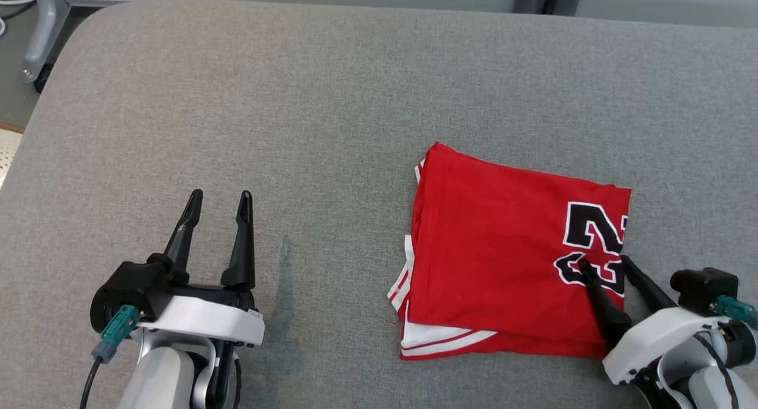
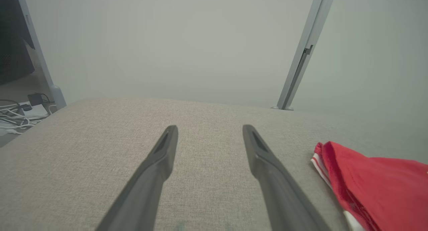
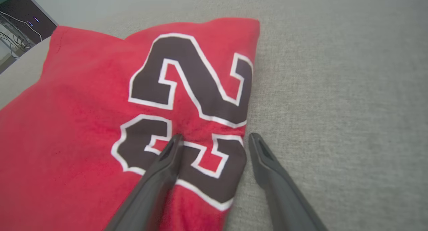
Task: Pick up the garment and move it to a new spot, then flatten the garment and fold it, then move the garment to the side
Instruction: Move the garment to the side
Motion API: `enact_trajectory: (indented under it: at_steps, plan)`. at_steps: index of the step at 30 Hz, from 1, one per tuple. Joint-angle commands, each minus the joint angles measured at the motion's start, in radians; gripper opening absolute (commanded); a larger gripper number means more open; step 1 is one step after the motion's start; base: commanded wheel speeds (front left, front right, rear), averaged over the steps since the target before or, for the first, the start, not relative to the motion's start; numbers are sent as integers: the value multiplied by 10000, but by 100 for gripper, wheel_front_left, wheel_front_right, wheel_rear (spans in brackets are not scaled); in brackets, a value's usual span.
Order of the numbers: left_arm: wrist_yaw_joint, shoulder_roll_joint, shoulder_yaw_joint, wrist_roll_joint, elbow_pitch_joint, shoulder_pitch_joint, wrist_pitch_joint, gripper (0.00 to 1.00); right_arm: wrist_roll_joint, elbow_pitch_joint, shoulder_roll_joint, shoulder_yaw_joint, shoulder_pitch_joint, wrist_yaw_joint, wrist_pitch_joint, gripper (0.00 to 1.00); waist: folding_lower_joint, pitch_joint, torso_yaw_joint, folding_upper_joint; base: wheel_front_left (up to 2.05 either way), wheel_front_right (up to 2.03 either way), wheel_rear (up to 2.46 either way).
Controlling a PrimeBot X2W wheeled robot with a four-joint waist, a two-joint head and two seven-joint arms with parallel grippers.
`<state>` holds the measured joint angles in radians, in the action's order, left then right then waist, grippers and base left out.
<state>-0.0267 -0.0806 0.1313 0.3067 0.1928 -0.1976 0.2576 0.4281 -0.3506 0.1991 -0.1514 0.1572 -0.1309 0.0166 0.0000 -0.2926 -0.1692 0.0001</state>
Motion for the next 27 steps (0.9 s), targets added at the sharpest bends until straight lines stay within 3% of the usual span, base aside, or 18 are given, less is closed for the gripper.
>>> enact_trajectory:
  at_steps: [1,3,4,5,6,17,27]
  plan:
    - [-34,-24,-35,-61,-5,-236,51,100,110,-378,32,-178,-44,2,-311,100,0,-60,7,-1,0,0,0]
    - [-28,-8,-46,-87,11,-241,59,100,326,-645,67,-403,64,3,-458,100,0,-100,36,-1,0,0,0]
    - [-34,-1,-47,-86,26,-235,66,100,419,-749,93,-547,127,3,-519,53,0,-116,57,-1,0,0,0]
    - [-39,2,-54,-104,42,-226,69,100,512,-806,122,-645,164,3,-534,37,0,-123,83,-1,0,0,0]
    - [-49,2,-62,-126,56,-234,72,100,572,-827,169,-731,214,2,-486,0,0,-127,115,-1,0,0,0]
    - [-139,-91,-240,-220,116,-24,66,100,952,-335,1256,-1296,283,16,107,0,0,212,943,-1,0,0,0]
    - [-156,-269,-140,-349,20,28,60,100,846,302,2458,-149,-186,2,-48,0,0,328,2135,-1,0,0,0]
